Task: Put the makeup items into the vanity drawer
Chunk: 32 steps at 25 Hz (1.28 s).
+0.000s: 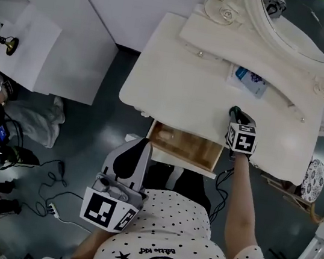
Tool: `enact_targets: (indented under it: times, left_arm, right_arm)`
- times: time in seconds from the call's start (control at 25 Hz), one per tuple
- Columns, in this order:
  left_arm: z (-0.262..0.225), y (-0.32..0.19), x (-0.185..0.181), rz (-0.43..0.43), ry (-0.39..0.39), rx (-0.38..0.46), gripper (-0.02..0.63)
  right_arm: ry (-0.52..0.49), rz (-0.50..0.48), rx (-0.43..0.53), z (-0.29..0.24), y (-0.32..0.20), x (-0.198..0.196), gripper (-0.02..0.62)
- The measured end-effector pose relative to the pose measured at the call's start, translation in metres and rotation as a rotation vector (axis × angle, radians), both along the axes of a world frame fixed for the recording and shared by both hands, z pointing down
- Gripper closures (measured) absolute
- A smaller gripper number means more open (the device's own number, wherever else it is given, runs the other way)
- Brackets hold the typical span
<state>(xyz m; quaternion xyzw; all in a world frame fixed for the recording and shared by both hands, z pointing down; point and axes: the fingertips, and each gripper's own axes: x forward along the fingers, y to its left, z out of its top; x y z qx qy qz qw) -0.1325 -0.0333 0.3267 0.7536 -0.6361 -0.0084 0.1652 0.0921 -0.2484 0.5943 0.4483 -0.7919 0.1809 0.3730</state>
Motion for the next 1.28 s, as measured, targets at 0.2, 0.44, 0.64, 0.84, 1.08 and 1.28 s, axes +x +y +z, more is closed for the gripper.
enact_targets:
  times: [0.2,0.44,0.64,0.84,1.08,1.28]
  left_arm:
    - [0.000,-0.002,0.003,0.013,0.002,0.003,0.609]
    - [0.000,-0.002,0.004,0.022,0.003,0.003,0.609]
    - [-0.001,-0.003,0.004,0.036,0.006,0.011,0.611]
    - [-0.001,-0.005,0.014,0.082,0.014,0.019,0.611]
    - [-0.002,-0.008,0.028,0.147,0.021,0.034,0.609]
    - [-0.003,-0.008,0.035,0.180,0.023,0.039,0.609]
  right_arm:
    - [-0.013,-0.005,-0.011,0.000,0.002,-0.002,0.555]
    - [-0.018,0.012,0.006,-0.008,0.003,0.000,0.586]
    - [-0.083,0.042,0.076,-0.039,0.012,0.002,0.587]
    - [-0.190,0.075,0.164,-0.084,0.036,0.001,0.586]
    - [-0.318,0.086,0.258,-0.138,0.075,-0.003,0.588]
    - [-0.384,0.084,0.327,-0.174,0.110,-0.006,0.586]
